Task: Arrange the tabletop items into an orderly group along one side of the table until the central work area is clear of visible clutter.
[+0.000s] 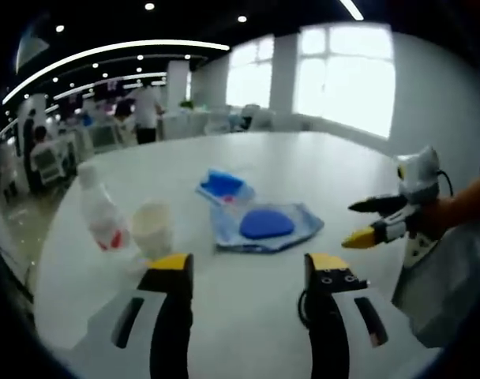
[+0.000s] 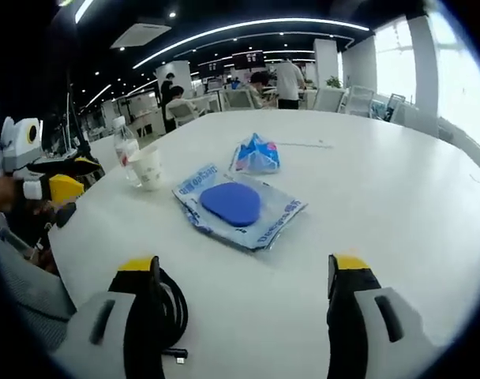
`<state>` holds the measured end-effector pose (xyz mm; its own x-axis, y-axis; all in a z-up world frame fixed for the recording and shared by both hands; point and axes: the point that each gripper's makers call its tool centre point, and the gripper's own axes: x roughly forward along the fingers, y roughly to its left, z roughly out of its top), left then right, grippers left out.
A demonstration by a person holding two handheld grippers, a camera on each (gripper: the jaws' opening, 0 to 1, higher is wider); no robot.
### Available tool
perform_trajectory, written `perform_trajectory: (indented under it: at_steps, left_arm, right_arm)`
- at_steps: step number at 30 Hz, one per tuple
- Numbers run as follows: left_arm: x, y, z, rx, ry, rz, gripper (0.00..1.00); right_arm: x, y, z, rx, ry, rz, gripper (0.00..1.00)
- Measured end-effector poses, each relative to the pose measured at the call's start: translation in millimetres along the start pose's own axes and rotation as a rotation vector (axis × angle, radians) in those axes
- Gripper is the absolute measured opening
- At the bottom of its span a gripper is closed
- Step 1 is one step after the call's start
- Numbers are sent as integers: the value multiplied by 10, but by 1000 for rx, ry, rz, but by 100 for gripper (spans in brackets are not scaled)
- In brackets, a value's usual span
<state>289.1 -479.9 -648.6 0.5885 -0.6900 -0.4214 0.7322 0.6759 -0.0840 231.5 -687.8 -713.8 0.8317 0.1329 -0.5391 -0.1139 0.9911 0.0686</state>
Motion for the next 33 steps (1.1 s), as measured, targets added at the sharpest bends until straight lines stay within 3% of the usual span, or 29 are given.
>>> perform_trajectory:
  at_steps: [8,11,14,18,21,25,33]
  left_arm:
    - [115,162,24,-82,-19,34,44]
    - [144,195,13,-99,-16,36,43]
    - [178,219,-2,-108,-13,36,40]
    - [224,239,-24,-110,-6,30,35]
    - [269,257,-40,-108,5,27,34]
    - [335,293,-66,-112,18,26,34]
    - [506,352,-94,-146,34,18,32]
  right_arm:
    - [18,21,42,-29,-37,1,80]
    - [13,50,111,-46,-84,14,73]
    - [27,84,116,-48,-91,23,68]
    - [35,86,105,-54,-84,23,59]
    - [52,96,8,33,-40,44,54]
    - [47,80,-2,27,-40,49,45]
    - [51,69,-10,33,-43,49,41]
